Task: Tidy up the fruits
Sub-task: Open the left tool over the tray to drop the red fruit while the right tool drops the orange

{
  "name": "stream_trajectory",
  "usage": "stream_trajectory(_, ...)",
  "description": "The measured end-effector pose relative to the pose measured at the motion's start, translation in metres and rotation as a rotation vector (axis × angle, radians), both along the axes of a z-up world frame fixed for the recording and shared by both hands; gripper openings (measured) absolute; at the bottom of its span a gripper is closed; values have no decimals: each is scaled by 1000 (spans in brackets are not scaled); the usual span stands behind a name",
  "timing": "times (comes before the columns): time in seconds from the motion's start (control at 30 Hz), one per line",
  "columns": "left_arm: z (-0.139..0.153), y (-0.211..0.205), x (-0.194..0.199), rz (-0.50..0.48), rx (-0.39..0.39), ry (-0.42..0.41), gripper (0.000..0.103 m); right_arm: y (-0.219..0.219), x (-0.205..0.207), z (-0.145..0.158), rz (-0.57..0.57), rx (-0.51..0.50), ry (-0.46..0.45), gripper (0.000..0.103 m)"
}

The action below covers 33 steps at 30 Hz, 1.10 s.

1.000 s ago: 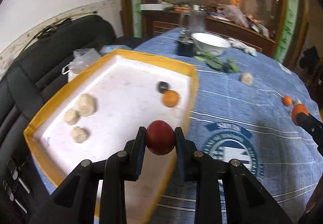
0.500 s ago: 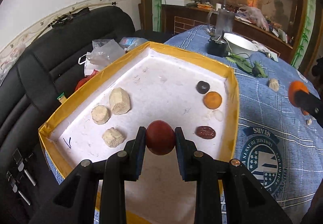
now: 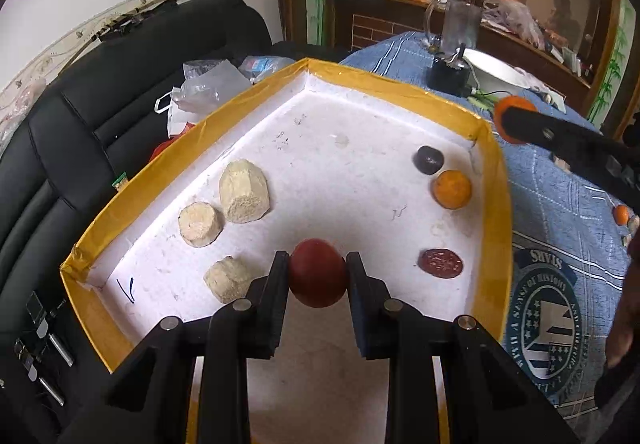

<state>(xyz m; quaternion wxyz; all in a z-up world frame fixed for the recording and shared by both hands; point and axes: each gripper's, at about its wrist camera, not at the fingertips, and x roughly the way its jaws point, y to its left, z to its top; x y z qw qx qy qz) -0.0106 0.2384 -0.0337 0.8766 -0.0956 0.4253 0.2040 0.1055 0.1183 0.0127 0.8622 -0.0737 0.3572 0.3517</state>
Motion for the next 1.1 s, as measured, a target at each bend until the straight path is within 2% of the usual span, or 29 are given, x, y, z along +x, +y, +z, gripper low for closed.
stream_trajectory(0.33, -4, 8, 6, 6, -1, 28, 27, 41, 40, -22, 27, -40, 71, 35)
stream_trajectory(0.73, -3, 14, 7, 36, -11, 42, 27, 56, 55, -40, 18, -58, 116, 35)
stream_trajectory(0.8, -4, 11, 10, 11, -6, 63, 28, 59, 57, -44, 24, -73, 132, 36)
stream_trajectory(0.83, -4, 10, 10, 3, -14, 68, 30, 59, 57, -46, 24, -80, 138, 36)
stream_trajectory(0.93, 2, 14, 2, 37, -34, 38, 56, 51, 55, -43, 11, -80, 144, 36)
stream_trajectory(1.03, 11, 19, -8, 94, -39, -19, 62, 28, 45, -32, -14, -58, 117, 41)
stream_trajectory(1.07, 13, 21, -11, 115, -48, -34, 69, 19, 42, -28, -29, -47, 106, 56)
stream_trajectory(1.1, 15, 22, -14, 134, -65, -51, 72, 5, 38, -23, -59, -42, 86, 72)
